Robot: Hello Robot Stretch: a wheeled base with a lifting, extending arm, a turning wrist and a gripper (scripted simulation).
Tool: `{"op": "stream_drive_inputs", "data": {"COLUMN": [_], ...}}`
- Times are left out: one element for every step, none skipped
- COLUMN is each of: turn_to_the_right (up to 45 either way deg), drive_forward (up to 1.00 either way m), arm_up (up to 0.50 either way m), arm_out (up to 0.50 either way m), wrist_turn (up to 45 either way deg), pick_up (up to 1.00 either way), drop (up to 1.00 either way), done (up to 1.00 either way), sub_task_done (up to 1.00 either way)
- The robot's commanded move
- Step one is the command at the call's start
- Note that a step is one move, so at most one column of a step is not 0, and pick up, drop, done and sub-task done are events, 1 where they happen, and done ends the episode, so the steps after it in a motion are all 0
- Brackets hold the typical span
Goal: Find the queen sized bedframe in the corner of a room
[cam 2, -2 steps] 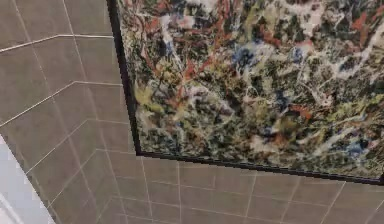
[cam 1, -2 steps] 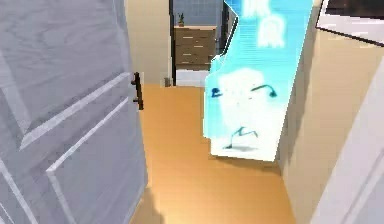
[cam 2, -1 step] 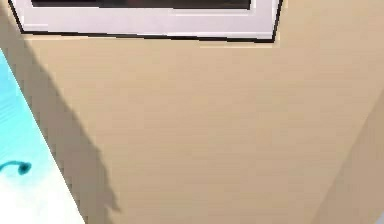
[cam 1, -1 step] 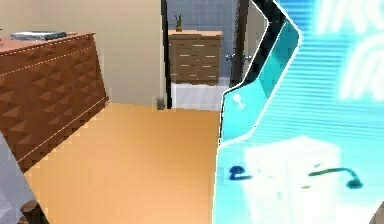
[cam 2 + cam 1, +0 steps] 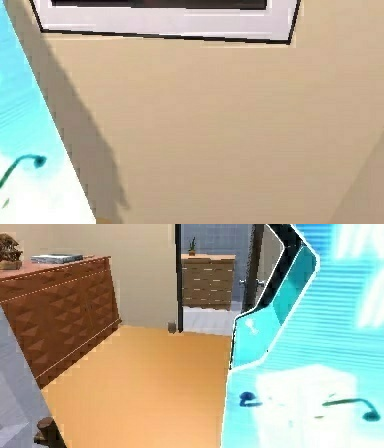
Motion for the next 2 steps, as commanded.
{"op": "stream_drive_inputs", "data": {"turn_to_the_right": [0.0,-45.0], "drive_forward": [0.45,0.00], "arm_up": [0.00,0.00], "arm_out": [0.00,0.00], "wrist_turn": [0.0,0.0], "pick_up": [0.00,0.00], "drop": [0.00,0.00], "done": [0.00,0.00], "sub_task_done": [0.00,0.00]}}
